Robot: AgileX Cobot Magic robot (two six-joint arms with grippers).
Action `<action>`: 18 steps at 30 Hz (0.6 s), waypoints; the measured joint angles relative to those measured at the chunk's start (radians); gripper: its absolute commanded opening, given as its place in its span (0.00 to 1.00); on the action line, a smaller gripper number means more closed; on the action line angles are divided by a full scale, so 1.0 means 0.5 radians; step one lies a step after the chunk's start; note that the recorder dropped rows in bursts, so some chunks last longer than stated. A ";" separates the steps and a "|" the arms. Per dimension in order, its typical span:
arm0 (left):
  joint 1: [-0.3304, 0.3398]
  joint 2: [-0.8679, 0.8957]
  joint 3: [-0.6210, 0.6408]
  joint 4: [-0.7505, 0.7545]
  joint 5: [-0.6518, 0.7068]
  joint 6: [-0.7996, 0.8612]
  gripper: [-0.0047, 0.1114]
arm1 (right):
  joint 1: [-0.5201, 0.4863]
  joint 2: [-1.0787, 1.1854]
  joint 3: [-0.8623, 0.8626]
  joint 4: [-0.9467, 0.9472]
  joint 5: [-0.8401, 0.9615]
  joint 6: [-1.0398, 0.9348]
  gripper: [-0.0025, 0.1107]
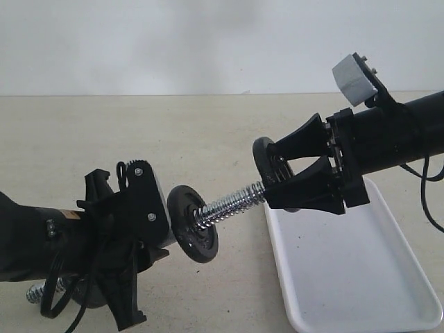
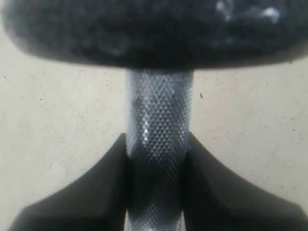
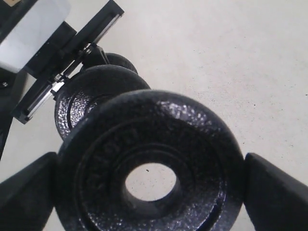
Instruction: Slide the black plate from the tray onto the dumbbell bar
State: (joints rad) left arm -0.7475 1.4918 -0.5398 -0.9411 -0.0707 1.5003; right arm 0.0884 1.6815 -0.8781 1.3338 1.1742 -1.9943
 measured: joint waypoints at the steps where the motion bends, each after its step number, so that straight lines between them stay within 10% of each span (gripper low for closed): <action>1: 0.000 0.000 0.000 -0.010 -0.005 0.000 0.08 | 0.000 0.000 0.000 0.000 0.000 0.007 0.02; 18: 0.000 0.000 0.003 -0.068 -0.054 0.008 0.08 | 0.000 -0.019 -0.003 0.048 -0.004 0.071 0.02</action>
State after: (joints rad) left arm -0.7475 1.4918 -0.5381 -0.9753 -0.0979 1.5041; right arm 0.0884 1.6722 -0.8797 1.3578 1.1720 -1.9591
